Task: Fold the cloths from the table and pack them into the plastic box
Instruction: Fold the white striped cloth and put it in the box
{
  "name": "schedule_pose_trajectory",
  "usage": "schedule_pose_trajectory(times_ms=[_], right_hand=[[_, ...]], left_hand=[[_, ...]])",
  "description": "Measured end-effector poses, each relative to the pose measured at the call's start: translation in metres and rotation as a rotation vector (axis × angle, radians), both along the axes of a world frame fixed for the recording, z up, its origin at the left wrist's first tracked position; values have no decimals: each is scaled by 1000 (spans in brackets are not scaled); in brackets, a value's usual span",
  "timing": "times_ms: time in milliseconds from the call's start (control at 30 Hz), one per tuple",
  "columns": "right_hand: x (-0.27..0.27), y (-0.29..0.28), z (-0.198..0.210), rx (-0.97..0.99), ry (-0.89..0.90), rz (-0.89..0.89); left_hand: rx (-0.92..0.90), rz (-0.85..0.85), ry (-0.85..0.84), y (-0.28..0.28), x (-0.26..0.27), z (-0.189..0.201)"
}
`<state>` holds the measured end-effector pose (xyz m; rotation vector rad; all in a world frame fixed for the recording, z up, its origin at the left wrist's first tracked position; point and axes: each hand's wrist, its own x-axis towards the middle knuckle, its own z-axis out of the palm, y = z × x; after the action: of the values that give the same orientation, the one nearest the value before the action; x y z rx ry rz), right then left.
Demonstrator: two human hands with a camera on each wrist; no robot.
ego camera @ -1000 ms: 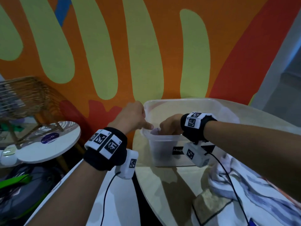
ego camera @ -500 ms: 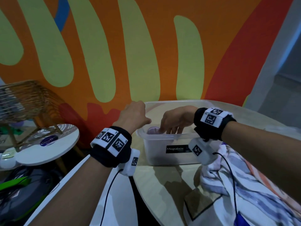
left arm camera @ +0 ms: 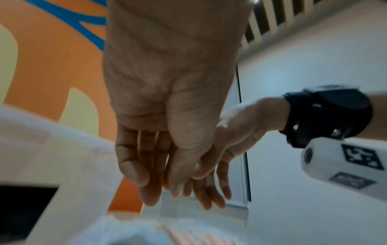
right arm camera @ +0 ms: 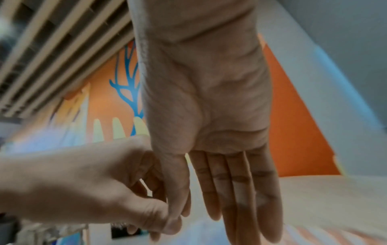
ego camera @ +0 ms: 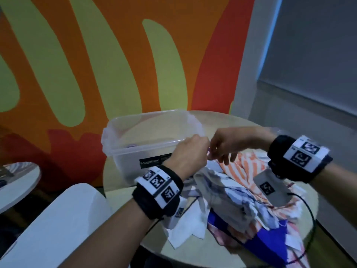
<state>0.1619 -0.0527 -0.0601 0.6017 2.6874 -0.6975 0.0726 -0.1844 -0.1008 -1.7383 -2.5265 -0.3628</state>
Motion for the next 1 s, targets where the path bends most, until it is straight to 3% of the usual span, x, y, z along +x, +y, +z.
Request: schedule_pose_trajectory(times_ms=[167,367,533,667,800,900,1000], right_hand=[[47,45,-58,127,-99,-101],[92,83,-103,167,-61,-180],[97,78,-137,158,37,-122],[96,74,-138,165,176,-93],[87,60,-129,134,305,1],[83,59,-125,89,375,-51],[81,59,-128,85,374,-36]], left_hand=[[-137,-144,20,37,19,-62],[-243,-146,72,65,26,-92],[-276,-125,22,75,28,-93],[-278,-184,-25,68,27,-96],[-89,-176,4,65,25,-100],[21,-139,12,71,25,-77],[-97,-171,-63,67,26,-64]])
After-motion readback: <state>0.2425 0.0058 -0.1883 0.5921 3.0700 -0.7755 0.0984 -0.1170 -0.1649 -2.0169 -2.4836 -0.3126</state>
